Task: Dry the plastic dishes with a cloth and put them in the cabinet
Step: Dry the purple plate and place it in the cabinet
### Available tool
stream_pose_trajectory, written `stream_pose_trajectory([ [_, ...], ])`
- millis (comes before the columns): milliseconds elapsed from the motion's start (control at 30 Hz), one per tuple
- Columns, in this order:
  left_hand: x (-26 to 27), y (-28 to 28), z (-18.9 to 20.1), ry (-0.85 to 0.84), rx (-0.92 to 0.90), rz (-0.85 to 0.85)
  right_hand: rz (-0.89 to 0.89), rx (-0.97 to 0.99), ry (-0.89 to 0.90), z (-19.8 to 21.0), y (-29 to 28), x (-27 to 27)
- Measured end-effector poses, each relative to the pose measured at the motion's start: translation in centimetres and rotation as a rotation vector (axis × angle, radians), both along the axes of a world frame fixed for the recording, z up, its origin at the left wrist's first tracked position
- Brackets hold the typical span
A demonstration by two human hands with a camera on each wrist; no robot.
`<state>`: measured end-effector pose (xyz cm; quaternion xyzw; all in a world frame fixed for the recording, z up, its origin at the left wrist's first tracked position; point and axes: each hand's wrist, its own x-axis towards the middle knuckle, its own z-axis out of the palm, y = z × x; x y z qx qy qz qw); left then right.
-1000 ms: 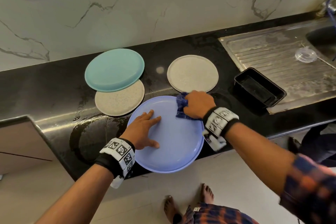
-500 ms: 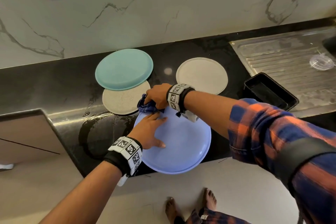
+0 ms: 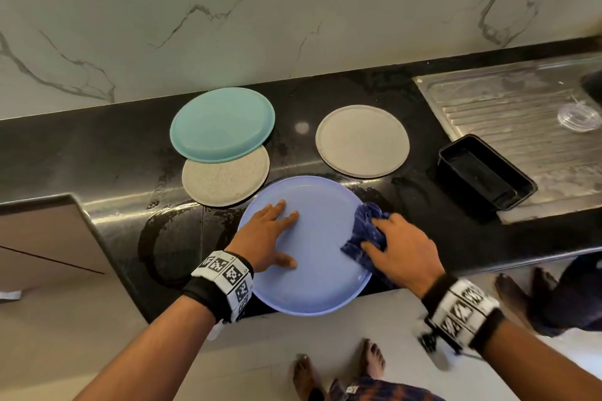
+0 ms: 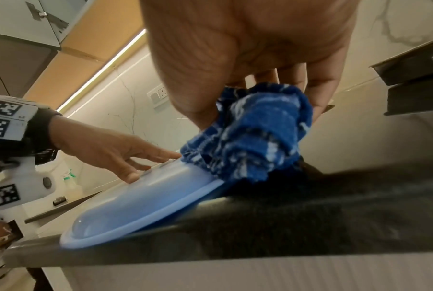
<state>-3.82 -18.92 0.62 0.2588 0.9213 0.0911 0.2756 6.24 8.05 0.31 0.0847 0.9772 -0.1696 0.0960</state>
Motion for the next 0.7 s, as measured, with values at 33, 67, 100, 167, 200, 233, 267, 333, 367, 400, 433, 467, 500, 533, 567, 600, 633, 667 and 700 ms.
stream_pose_trajectory([
  [33, 0.1, 0.1, -0.1, 0.004, -0.013, 0.005, -0.001, -0.019, 0.017, -0.3, 0.1, 0.9],
  [67, 0.3, 0.2, -0.2, 0.009, -0.029, 0.014, -0.003, -0.035, 0.030, -0.4, 0.2, 1.2],
  [100, 0.8, 0.4, -0.3, 0.020, -0.052, 0.029, -0.006, -0.048, 0.045, -0.3, 0.3, 1.0],
  [167, 2.2, 1.2, -0.7, 0.070, -0.106, 0.094, 0.023, -0.062, 0.086, 0.1, 0.3, -0.7],
  [200, 3.1, 1.7, -1.0, 0.105, -0.130, 0.141, 0.067, -0.048, 0.094, 0.3, 0.3, -2.0],
  [233, 4.0, 2.2, -1.2, 0.142, -0.146, 0.188, 0.122, -0.017, 0.086, 0.5, 0.2, -3.3],
  [267, 4.7, 2.7, -1.3, 0.173, -0.154, 0.235, 0.174, 0.020, 0.078, 0.7, 0.0, -4.7],
  [333, 5.7, 3.4, -1.3, 0.176, -0.157, 0.319, 0.261, 0.086, 0.059, 1.1, -0.7, -7.3],
  [367, 6.1, 3.8, -1.0, 0.151, -0.162, 0.345, 0.299, 0.115, 0.042, 1.3, -1.0, -8.5],
  [400, 6.4, 4.1, -0.6, 0.125, -0.167, 0.359, 0.333, 0.141, 0.021, 1.4, -1.3, -9.6],
  [433, 6.7, 4.4, -0.1, 0.107, -0.174, 0.364, 0.361, 0.168, 0.005, 1.7, -1.6, -10.7],
  [467, 6.9, 4.6, 0.2, 0.103, -0.175, 0.356, 0.389, 0.189, -0.005, 2.0, -1.8, -11.9],
  [500, 7.0, 4.6, 0.5, 0.107, -0.160, 0.342, 0.413, 0.199, -0.012, 2.3, -2.0, -12.9],
  [533, 6.9, 4.4, 0.7, 0.114, -0.121, 0.333, 0.431, 0.200, -0.013, 2.5, -2.2, -13.7],
  [567, 6.6, 3.9, 0.9, 0.116, -0.066, 0.336, 0.442, 0.201, -0.014, 2.8, -2.4, -14.5],
  [600, 6.1, 3.1, 1.0, 0.121, -0.010, 0.342, 0.448, 0.202, -0.008, 2.9, -2.6, -15.1],
  [633, 5.5, 2.3, 1.2, 0.132, 0.023, 0.332, 0.451, 0.205, -0.004, 2.8, -2.8, -15.4],
  [667, 4.8, 1.4, 1.2, 0.145, 0.027, 0.308, 0.453, 0.215, 0.003, 2.7, -3.0, -15.6],
  [700, 4.2, 0.5, 1.2, 0.148, 0.016, 0.279, 0.456, 0.230, 0.014, 2.6, -3.2, -15.7],
])
